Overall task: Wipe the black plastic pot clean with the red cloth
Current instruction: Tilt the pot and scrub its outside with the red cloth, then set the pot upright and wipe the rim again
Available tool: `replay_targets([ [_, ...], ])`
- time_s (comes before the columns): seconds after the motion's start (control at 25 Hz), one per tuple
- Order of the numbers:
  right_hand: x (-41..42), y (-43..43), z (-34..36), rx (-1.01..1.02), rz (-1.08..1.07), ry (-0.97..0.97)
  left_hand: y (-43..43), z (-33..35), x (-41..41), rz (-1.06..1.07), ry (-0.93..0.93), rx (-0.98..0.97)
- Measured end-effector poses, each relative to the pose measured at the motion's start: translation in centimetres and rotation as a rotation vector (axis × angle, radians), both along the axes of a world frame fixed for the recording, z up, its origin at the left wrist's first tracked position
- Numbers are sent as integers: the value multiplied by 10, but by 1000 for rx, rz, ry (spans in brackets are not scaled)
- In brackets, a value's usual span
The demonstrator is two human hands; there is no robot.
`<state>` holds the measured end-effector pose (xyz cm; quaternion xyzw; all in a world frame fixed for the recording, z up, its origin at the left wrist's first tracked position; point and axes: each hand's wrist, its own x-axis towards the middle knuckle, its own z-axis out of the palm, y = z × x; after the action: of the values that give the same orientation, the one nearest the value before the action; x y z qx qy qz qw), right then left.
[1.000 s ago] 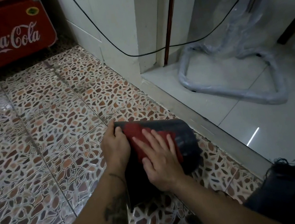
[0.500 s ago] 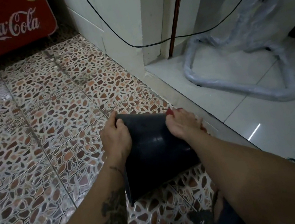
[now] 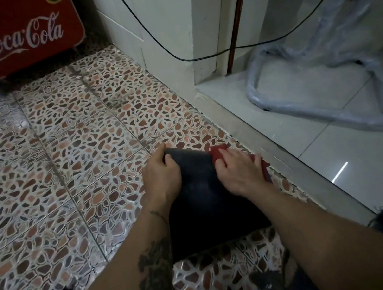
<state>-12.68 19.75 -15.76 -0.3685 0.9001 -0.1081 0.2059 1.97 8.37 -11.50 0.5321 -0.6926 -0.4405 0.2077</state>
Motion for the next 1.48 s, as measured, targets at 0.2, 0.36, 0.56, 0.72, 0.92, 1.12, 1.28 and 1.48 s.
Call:
replay_targets([
  [0.2, -24, -18, 15, 278, -126, -209, 19, -8, 9, -52, -4, -134],
  [0.36, 56, 1, 15, -155, 98, -20, 1, -6, -11, -29, -53, -106],
  [0.56, 66, 6, 15, -240, 213, 14, 1, -3, -11, 26, -15, -86],
  [0.72, 12, -41, 29, -54, 35, -152, 12, -3, -7, 27, -11, -104],
  [0.92, -5, -20, 25, -333, -194, -270, 8, 10, -5, -84, -23, -270],
  [1.12, -20, 11, 47, -792, -663, -844, -3, 44, -9, -290, -21, -530],
  [1.28, -26, 24, 71, -835, -614, -830, 12, 48, -3, -360, -84, -720],
  [1.48, -26, 35, 101, -776, -523, -746, 36, 28, 4, -513, -141, -804],
])
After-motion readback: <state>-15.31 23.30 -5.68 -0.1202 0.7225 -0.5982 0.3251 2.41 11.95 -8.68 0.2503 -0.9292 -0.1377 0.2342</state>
